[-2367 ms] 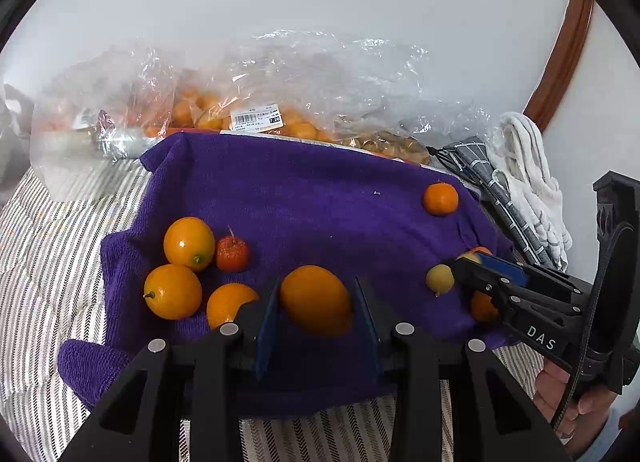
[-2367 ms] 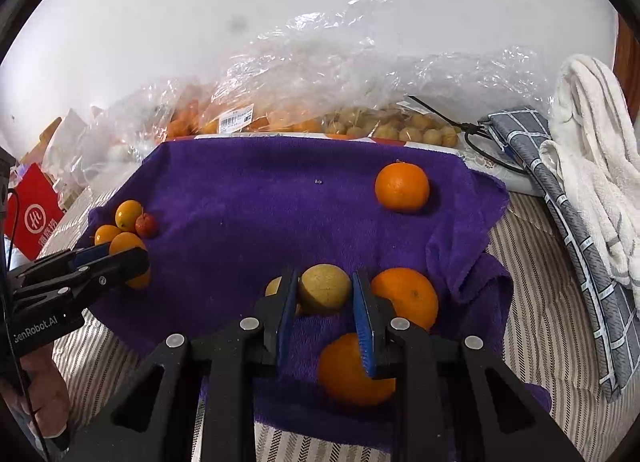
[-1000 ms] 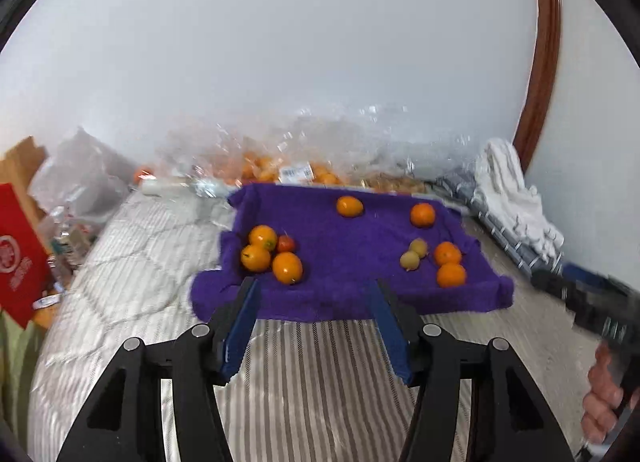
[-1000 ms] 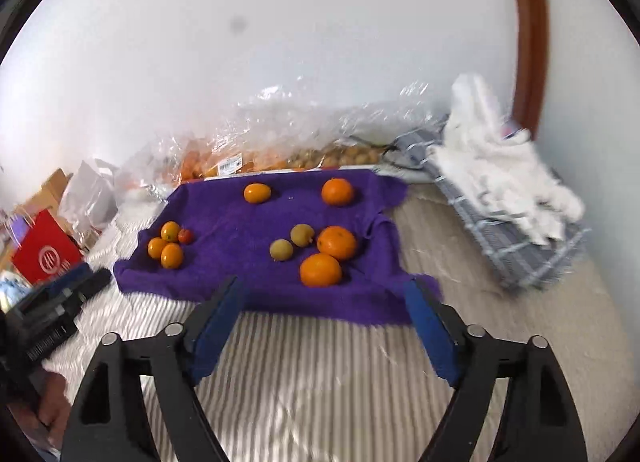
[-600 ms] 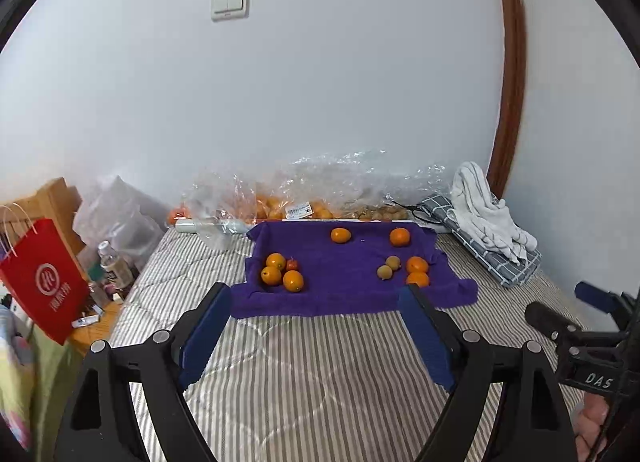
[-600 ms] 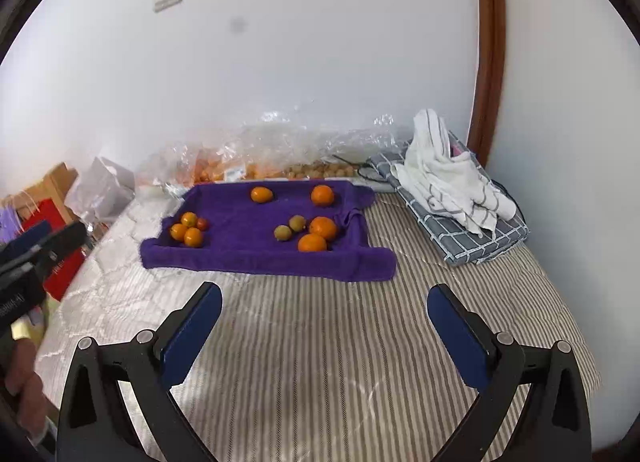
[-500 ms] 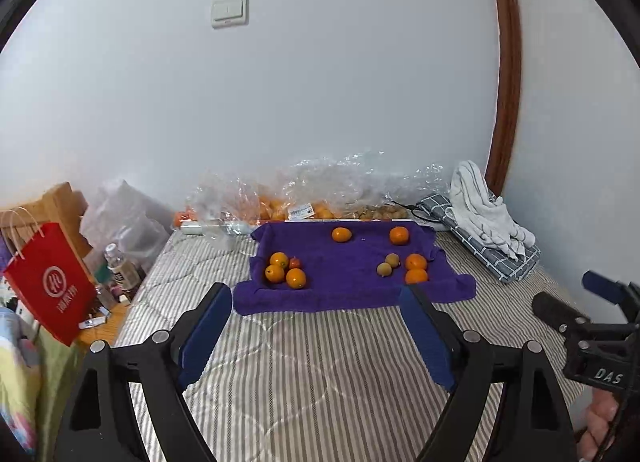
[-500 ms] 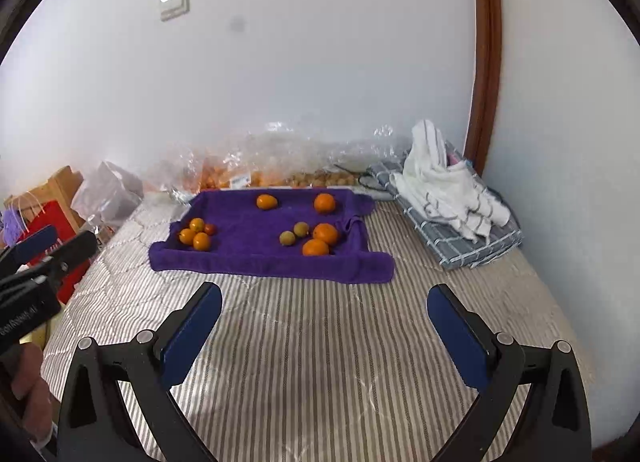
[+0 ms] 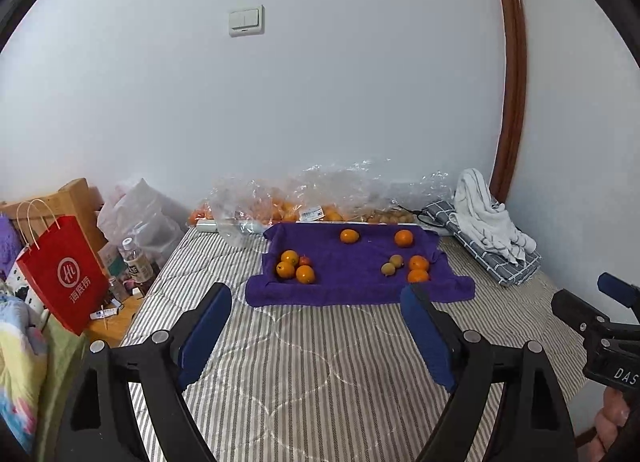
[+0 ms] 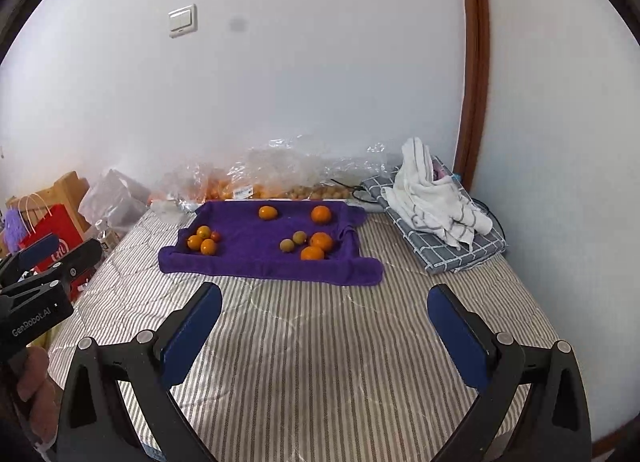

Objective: Organize fruits

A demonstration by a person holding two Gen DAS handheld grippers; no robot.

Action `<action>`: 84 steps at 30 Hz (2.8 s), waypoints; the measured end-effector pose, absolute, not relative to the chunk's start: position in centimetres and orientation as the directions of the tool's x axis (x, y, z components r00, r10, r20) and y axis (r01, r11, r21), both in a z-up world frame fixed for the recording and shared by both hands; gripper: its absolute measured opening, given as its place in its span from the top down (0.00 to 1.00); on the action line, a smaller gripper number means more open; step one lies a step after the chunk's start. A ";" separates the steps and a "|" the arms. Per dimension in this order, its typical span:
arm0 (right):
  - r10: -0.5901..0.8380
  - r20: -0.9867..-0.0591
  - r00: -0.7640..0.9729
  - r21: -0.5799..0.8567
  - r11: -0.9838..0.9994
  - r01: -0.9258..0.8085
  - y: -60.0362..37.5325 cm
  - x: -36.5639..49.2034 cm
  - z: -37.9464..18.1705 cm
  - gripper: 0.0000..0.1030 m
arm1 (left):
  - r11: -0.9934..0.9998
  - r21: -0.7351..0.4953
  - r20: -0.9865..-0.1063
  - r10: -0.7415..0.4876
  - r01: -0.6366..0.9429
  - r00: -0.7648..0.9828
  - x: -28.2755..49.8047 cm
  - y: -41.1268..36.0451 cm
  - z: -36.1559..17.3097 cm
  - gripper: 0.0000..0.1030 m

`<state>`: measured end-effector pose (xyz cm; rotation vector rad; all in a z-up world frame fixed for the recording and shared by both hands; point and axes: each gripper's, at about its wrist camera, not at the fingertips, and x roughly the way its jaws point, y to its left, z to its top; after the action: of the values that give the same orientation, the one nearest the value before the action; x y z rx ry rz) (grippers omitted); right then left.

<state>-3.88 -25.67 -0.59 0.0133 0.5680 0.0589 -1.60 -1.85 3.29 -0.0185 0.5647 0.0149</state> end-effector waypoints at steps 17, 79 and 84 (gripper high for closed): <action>0.050 -0.537 0.842 0.009 0.999 -0.053 -25.5 -4.2 -0.8 0.02 | 1.000 -0.023 -0.542 -0.001 -0.013 0.841 -1.8 -2.1 3.0 0.17; 0.050 -0.532 0.845 0.005 0.998 -0.056 -26.2 -4.6 -0.5 0.02 | 1.000 -0.026 -0.539 0.000 -0.016 0.842 -2.2 -2.2 3.2 0.17; 0.047 -0.529 0.847 0.005 0.999 -0.053 -26.3 -4.7 -0.5 0.02 | 1.000 -0.025 -0.540 0.002 -0.018 0.842 -2.2 -2.2 3.2 0.17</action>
<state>-4.71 -26.32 -0.47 -0.0103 0.5578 0.0528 -2.25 -2.19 3.17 -0.0292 0.5705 0.0105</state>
